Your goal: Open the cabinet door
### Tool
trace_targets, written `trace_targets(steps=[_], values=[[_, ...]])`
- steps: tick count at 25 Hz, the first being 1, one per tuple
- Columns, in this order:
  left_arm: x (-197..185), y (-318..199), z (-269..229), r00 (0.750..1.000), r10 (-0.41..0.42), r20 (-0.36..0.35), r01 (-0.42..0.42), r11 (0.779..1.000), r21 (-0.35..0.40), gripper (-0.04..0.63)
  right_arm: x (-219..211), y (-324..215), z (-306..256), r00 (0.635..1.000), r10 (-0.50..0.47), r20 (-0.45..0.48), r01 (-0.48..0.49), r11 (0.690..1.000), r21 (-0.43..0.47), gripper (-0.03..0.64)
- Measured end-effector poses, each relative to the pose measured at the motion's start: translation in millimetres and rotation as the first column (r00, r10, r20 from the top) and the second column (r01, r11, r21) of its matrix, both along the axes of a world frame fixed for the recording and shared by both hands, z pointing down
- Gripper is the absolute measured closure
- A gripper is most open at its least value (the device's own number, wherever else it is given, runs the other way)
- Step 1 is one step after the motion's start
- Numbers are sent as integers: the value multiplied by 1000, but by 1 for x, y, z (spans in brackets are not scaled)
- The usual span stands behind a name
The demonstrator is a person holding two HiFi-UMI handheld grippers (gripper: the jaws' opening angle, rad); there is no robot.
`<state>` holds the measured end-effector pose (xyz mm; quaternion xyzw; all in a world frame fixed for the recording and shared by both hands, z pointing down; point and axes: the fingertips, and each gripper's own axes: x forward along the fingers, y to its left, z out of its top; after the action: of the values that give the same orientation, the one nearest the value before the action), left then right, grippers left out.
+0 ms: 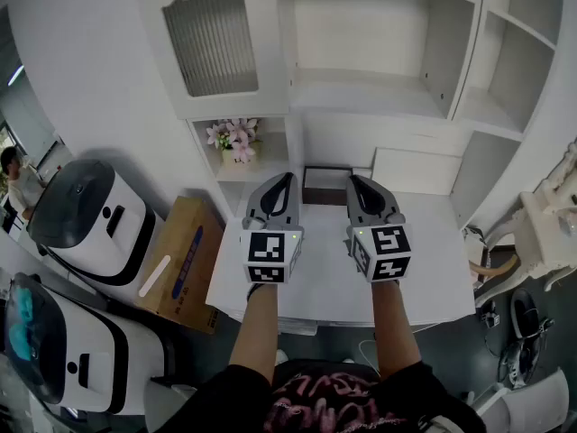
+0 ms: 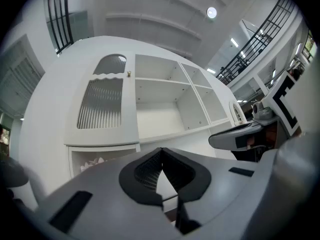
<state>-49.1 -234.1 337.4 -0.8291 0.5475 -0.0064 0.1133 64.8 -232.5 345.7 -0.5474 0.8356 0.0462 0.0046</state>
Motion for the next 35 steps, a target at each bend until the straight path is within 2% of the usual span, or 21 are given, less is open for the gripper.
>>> trace_targets(steps=[14,27,29,35], values=[[-12,-15,0,1000,5,-19,-5,1000,-6,580,-10,-14,3,1000,8,-26,-7,1000,1,603],[-52,-43,-37,997,70,-44,-68,996,50,580,-38,-33,-40,993,106,-60,-100,991,86,603],[-55,-46,-44,996,86,-31,-84,994,63,580,-43,-36,-47,991,118,-57,-112,989,98,603],[-54,-58,-65,996,79,-28,-76,991,108,580,-51,-43,-66,995,89,-37,-83,988,127,603]])
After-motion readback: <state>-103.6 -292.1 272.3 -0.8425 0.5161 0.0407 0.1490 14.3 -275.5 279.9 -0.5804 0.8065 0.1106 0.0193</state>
